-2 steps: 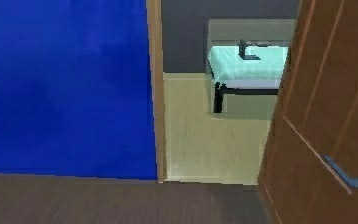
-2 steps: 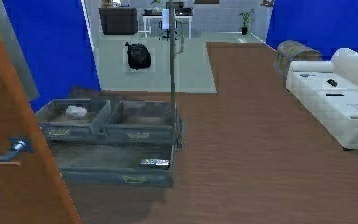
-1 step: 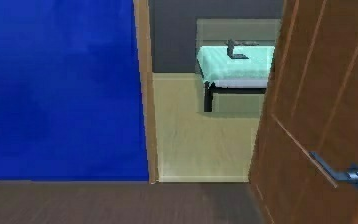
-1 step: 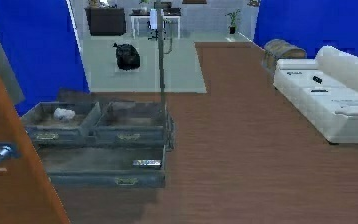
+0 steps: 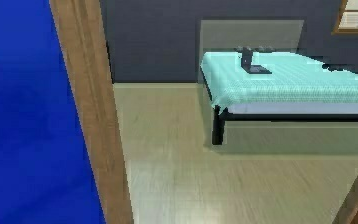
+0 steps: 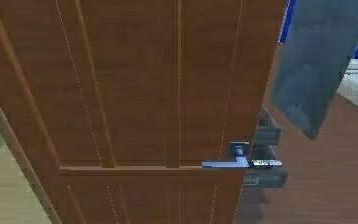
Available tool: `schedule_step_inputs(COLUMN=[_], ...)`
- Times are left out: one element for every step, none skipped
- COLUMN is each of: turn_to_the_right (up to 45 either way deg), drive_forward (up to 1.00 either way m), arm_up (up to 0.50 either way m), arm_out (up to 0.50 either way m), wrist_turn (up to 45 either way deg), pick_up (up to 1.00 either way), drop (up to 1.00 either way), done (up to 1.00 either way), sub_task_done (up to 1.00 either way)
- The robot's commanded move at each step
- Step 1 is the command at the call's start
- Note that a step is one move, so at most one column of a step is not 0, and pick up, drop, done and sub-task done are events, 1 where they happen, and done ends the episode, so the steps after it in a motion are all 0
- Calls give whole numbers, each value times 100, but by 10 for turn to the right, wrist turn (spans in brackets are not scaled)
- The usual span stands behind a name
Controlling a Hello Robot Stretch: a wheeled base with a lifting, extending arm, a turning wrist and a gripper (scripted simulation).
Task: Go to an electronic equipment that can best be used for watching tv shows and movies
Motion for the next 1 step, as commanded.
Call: schedule_step_inputs(turn_to_the_right=[330], drive_forward=[0], arm_up=[0], arm_out=[0], wrist_turn=[0], pick_up=[0], drop=[0], done=[0], sub_task_done=[0])
